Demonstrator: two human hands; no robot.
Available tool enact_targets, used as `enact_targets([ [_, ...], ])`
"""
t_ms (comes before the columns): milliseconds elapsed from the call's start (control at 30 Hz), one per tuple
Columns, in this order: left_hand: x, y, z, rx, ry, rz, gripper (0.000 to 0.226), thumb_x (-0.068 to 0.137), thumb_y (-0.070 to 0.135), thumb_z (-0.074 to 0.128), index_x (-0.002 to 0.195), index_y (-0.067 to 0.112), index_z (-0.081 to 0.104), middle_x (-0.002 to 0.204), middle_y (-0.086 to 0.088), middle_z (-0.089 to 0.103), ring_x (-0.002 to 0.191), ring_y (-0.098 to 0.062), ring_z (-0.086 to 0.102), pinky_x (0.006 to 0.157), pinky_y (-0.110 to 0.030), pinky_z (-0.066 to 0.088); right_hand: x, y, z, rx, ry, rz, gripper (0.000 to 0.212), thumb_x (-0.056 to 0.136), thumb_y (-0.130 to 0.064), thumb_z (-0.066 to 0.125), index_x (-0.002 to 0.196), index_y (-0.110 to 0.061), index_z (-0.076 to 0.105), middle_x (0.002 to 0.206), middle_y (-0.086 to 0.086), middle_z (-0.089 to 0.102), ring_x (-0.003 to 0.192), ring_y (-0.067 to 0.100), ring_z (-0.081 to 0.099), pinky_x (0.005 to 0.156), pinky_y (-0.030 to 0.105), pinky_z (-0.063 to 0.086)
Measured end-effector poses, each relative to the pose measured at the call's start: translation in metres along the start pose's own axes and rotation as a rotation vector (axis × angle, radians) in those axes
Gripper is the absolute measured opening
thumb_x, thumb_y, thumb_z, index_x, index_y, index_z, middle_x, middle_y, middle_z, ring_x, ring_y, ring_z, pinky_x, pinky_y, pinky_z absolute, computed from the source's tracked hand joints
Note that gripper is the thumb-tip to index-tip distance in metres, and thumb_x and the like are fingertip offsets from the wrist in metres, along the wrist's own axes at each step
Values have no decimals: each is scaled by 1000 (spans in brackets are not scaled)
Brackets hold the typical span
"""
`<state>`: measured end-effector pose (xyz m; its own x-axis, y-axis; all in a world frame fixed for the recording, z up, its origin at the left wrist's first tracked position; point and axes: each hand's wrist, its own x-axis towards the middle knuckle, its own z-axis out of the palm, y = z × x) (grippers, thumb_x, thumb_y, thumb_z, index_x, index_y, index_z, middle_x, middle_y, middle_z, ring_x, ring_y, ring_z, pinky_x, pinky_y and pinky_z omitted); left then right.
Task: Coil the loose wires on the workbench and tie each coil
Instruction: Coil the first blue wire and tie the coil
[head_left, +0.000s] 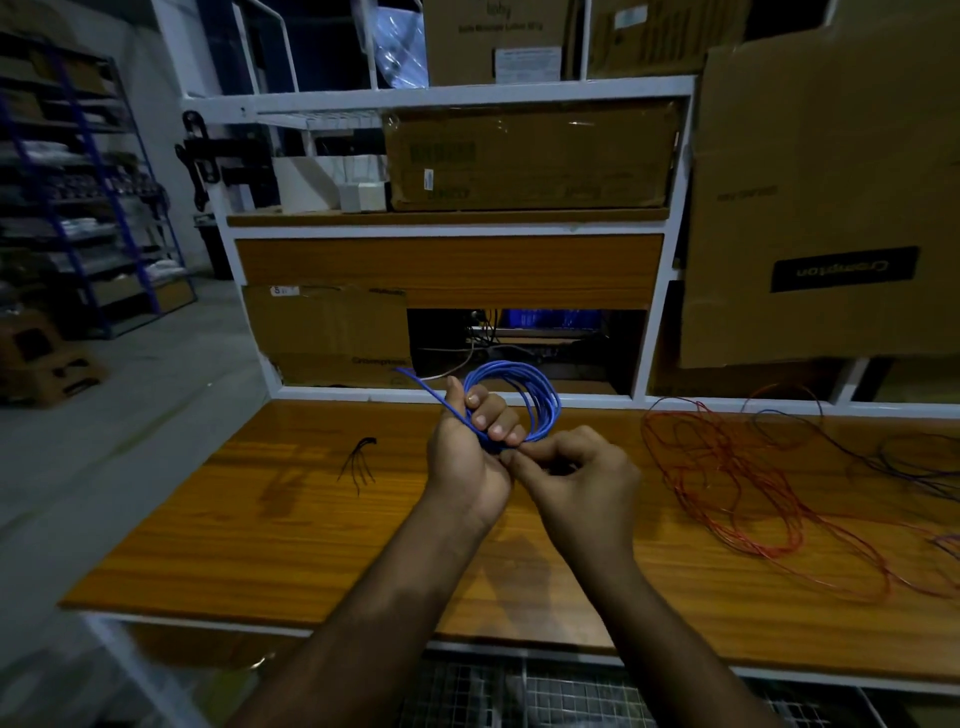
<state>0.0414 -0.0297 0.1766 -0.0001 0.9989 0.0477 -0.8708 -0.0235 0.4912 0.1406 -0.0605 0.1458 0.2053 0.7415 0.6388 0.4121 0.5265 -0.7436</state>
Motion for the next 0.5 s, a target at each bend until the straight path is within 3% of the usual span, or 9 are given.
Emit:
enact_targets([
  [100,2,-1,-2,15,26,3,43,103,45,38,69,19,43,50,7,33,41,-7,32,41,-21,31,6,4,2,90,-27,217,27,65,-22,90,58,-23,64,59,-3,62,57,7,57,58,32,50],
  [233,3,1,-4,85,56,-34,44,103,45,37,68,20,42,47,7,30,37,-6,28,37,-21,24,10,13,1,134,-123,338,50,56,-24,95,55,-17,46,45,-8,45,46,6,37,52,31,36],
  [367,0,8,-7,117,49,-156,44,104,41,36,65,20,40,44,8,26,32,-6,22,34,-20,17,27,11,-22,77,-362,210,50,54,-30,96,70,-21,49,58,-10,48,56,5,40,52,25,36],
  [500,2,21,-2,141,17,-217,46,105,39,34,65,19,41,43,8,26,31,-5,22,29,-19,21,40,-9,-36,-148,-393,-83,31,76,-36,83,83,-30,53,67,-7,56,60,7,53,53,22,44],
])
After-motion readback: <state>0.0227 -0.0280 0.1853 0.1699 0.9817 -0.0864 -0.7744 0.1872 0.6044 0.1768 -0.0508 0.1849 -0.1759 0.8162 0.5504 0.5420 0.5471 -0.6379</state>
